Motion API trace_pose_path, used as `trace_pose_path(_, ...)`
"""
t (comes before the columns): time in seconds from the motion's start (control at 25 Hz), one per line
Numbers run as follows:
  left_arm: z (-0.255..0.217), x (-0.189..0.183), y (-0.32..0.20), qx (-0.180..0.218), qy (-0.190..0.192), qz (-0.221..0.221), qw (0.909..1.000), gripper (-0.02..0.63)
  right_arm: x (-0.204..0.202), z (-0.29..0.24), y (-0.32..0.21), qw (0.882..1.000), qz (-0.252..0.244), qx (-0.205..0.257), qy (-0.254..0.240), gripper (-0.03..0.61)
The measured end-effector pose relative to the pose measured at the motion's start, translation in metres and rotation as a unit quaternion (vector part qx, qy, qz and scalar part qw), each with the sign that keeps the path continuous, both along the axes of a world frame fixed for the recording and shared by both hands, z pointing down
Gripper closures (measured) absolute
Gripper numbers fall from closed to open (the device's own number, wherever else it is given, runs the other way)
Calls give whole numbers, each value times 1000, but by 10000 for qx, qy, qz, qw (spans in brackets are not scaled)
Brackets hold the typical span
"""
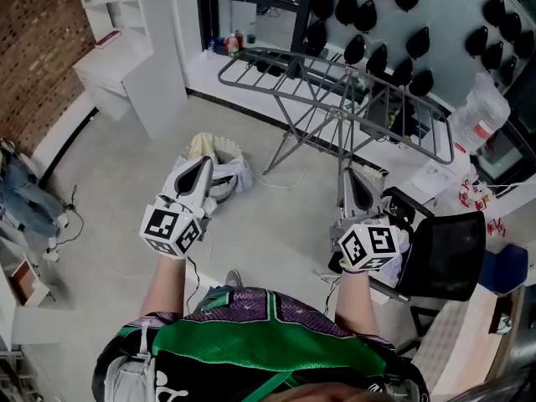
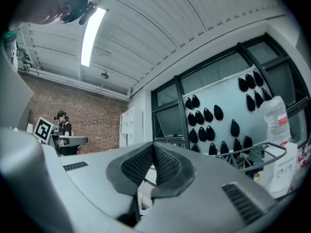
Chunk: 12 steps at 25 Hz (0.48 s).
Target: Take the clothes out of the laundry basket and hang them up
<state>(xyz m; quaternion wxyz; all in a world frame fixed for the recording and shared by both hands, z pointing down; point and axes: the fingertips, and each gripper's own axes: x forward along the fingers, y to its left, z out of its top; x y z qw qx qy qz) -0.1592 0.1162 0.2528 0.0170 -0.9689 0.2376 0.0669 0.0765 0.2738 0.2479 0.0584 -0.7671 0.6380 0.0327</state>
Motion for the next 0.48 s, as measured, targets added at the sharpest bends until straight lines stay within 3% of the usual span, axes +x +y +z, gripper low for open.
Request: trace_pose_path(0.48,3,-10,-82,235,-122,212,9994,597,-22,0,-84,9998,184,-34,70,578)
